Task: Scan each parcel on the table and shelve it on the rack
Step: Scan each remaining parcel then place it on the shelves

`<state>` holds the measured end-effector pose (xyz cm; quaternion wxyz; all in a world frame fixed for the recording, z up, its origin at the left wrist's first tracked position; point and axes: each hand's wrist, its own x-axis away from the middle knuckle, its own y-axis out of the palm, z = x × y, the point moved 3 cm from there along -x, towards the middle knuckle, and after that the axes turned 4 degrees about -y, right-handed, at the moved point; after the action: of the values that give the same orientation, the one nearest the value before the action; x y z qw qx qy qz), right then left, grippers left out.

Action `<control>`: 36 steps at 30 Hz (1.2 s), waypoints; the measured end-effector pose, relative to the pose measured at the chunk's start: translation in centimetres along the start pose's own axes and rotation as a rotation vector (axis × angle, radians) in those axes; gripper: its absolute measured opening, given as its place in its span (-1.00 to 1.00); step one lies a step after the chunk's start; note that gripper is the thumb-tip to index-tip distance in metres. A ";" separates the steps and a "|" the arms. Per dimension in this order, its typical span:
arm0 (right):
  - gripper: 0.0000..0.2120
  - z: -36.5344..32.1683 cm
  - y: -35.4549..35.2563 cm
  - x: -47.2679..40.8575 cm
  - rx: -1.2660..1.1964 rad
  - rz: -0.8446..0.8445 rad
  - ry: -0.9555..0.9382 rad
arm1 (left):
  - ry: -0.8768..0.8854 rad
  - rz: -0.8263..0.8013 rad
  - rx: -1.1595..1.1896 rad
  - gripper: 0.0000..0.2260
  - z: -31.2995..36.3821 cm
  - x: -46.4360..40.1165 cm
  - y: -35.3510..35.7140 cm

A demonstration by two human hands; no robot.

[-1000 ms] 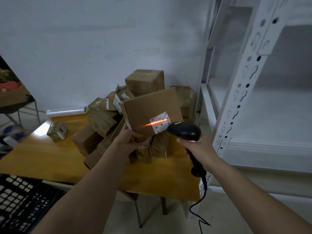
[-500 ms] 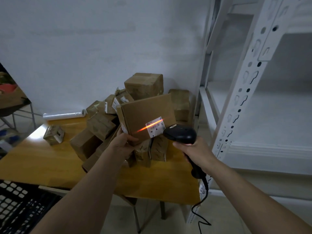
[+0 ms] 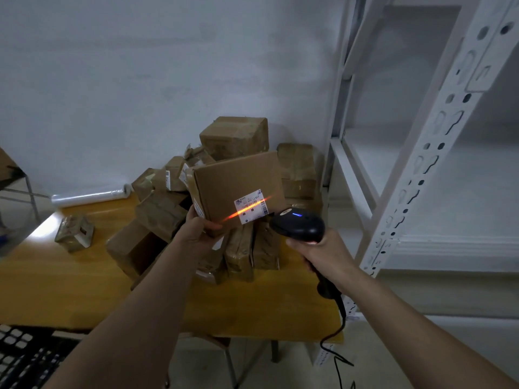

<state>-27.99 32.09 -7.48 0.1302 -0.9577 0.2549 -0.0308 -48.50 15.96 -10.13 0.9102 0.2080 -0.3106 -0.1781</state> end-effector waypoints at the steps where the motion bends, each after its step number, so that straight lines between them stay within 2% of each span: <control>1: -0.88 0.1 0.1 -0.1 -0.008 0.007 0.009 | -0.006 -0.005 0.005 -0.14 0.1 -0.3 -0.1; 4: -0.88 0.3 0.4 -0.4 -0.028 0.016 0.028 | -0.019 -0.036 0.006 -0.15 0.1 -1.1 -0.3; 8: -0.79 0.5 0.3 -0.3 -0.096 0.038 0.040 | 0.012 -0.051 -0.032 -0.19 -0.2 -0.9 -0.4; 10: -0.82 0.4 0.0 0.0 -0.145 0.036 0.041 | 0.047 -0.057 -0.045 -0.21 -0.5 -0.2 -0.3; 13: -0.85 0.3 -0.7 0.4 -0.235 0.049 0.031 | 0.128 -0.002 -0.073 -0.24 -1.3 1.5 0.0; 16: -0.89 0.1 -1.6 1.1 -0.326 0.067 0.024 | 0.222 0.079 -0.111 -0.17 -3.0 3.6 1.0; 19: -0.87 -0.2 -2.8 2.3 -0.382 0.065 0.038 | 0.347 0.140 -0.167 -0.11 -4.6 6.2 2.4; 24: -0.85 -1.2 -6.0 5.0 -0.457 0.041 0.011 | 0.510 0.178 -0.248 -0.12 -6.9 11.4 4.6; 28: -0.89 -2.3 -9.1 7.2 -0.519 0.030 -0.018 | 0.735 0.244 -0.326 -0.21 -8.7 16.4 6.9; 32: -0.90 -3.8 -11.5 9.2 -0.576 0.004 -0.087 | 1.088 0.395 -0.389 -0.19 -10.4 22.2 9.6; 36: -0.87 -5.4 -14.0 11.1 -0.601 -0.023 -0.171 | 1.363 0.432 -0.363 -0.24 -12.1 27.2 12.6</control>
<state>-12.35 36.99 1.38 -0.1384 -0.9552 0.2298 0.1250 -18.12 17.58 0.67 0.9362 0.0530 0.3240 0.1255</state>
